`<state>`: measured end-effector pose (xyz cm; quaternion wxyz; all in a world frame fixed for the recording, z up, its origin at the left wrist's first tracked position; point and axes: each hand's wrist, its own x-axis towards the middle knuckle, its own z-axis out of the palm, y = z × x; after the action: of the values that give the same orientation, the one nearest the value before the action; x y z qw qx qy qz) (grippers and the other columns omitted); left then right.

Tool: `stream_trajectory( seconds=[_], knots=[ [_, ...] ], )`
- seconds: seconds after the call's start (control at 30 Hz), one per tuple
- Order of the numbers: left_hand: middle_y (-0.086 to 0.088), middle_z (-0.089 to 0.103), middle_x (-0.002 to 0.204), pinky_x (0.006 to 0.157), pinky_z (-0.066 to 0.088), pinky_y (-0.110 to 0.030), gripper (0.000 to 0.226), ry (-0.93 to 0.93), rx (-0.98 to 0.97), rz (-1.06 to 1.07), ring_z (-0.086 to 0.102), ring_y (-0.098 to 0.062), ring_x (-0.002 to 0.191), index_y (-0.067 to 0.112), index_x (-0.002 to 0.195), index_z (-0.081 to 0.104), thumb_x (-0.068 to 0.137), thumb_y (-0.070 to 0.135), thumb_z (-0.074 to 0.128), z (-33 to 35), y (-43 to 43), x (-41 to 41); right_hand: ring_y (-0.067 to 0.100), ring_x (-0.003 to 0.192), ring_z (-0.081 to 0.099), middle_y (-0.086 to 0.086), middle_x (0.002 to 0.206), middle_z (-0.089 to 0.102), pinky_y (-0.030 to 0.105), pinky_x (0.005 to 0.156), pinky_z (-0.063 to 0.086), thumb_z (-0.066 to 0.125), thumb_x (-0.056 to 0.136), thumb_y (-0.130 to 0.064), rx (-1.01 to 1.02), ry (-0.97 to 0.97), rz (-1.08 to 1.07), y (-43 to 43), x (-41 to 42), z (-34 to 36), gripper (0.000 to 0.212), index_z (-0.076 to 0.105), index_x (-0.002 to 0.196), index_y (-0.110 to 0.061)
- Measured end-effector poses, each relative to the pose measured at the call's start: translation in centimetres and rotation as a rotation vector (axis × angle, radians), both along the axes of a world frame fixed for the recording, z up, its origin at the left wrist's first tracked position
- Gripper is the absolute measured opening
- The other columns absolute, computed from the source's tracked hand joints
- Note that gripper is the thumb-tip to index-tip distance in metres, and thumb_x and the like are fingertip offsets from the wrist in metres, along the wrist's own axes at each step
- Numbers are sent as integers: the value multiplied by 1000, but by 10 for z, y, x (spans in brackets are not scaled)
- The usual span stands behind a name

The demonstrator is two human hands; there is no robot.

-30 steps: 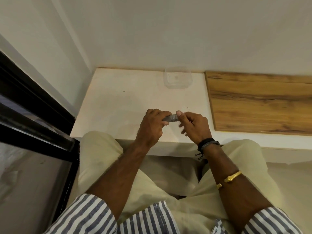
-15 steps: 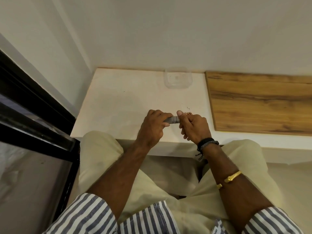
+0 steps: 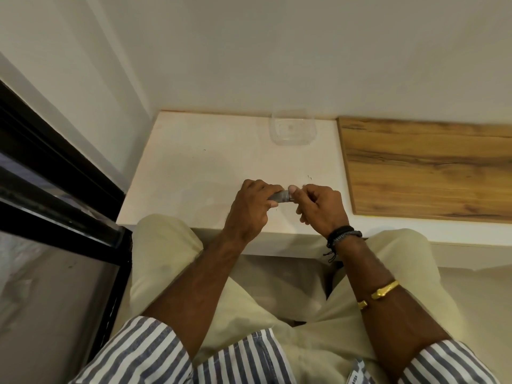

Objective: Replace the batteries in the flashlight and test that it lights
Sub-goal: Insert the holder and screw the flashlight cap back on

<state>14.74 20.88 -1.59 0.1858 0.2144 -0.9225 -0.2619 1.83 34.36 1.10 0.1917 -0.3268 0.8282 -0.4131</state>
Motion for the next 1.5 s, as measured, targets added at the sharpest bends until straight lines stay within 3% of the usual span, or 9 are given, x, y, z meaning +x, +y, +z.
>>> stream_trajectory(
  seconds=[0.1, 0.23, 0.43, 0.67, 0.8, 0.93, 1.23, 1.37, 1.5],
  knots=[
    [-9, 70, 110, 80, 52, -39, 35, 11, 11, 13, 55, -26, 100, 13, 123, 67, 89, 4, 69, 0, 1, 0, 11, 57, 71, -1, 80, 74, 35, 60, 64, 57, 92, -66, 15, 3, 3, 0, 1, -3, 46, 70, 89, -22],
    [-9, 69, 111, 81, 53, -39, 38, -3, 40, 53, 54, -26, 101, 14, 126, 65, 90, 4, 66, -1, -2, 2, 12, 79, 74, -7, 113, 69, 31, 73, 63, 78, 87, -37, -56, -17, 155, 0, -2, -3, 45, 61, 128, -35],
    [-9, 69, 112, 81, 50, -37, 36, -17, 36, 26, 53, -24, 101, 13, 126, 65, 91, 4, 66, -1, 0, 1, 10, 69, 73, -1, 83, 75, 39, 71, 64, 72, 94, -29, -81, 10, 100, -1, -1, -5, 17, 73, 110, -21],
    [-8, 69, 110, 80, 48, -37, 35, -3, -18, -23, 53, -25, 101, 13, 124, 65, 91, 5, 67, 3, 3, 1, 11, 51, 69, -2, 67, 70, 42, 62, 63, 49, 95, -69, 43, 70, -4, -1, 2, -2, 56, 69, 78, -19],
    [-10, 69, 116, 83, 47, -33, 40, -40, 27, 38, 53, -25, 104, 14, 129, 64, 91, 3, 66, 0, -2, 0, 14, 79, 74, -5, 105, 72, 37, 71, 64, 74, 90, -41, -74, -25, 115, 0, -3, -3, 36, 64, 123, -30],
    [-11, 69, 115, 83, 48, -35, 38, -50, 20, 23, 53, -26, 103, 13, 129, 64, 91, 3, 65, 0, -2, 1, 14, 75, 74, 1, 97, 74, 41, 69, 65, 73, 93, -16, -141, -3, 116, -1, -3, -5, 25, 72, 117, -20],
    [-7, 68, 109, 80, 43, -31, 34, -19, -59, -48, 51, -23, 101, 16, 126, 64, 93, 6, 63, 2, 2, 1, 11, 52, 68, 1, 69, 71, 41, 58, 63, 52, 94, -68, 13, 35, -17, -1, 2, -1, 55, 70, 81, -18],
    [-10, 69, 114, 79, 44, -29, 39, -52, -2, 22, 53, -24, 101, 15, 129, 63, 91, 5, 66, -5, -2, -1, 11, 80, 73, -6, 106, 71, 36, 72, 64, 74, 90, -43, -55, 2, 129, 0, -1, -2, 37, 62, 124, -32],
    [-8, 70, 111, 77, 41, -26, 37, -54, 12, 34, 52, -21, 98, 16, 127, 64, 91, 7, 67, -8, -3, -2, 16, 83, 73, -4, 105, 73, 47, 78, 63, 73, 92, -17, -106, 44, 134, -1, 0, -2, 30, 70, 121, -26]
  ],
)
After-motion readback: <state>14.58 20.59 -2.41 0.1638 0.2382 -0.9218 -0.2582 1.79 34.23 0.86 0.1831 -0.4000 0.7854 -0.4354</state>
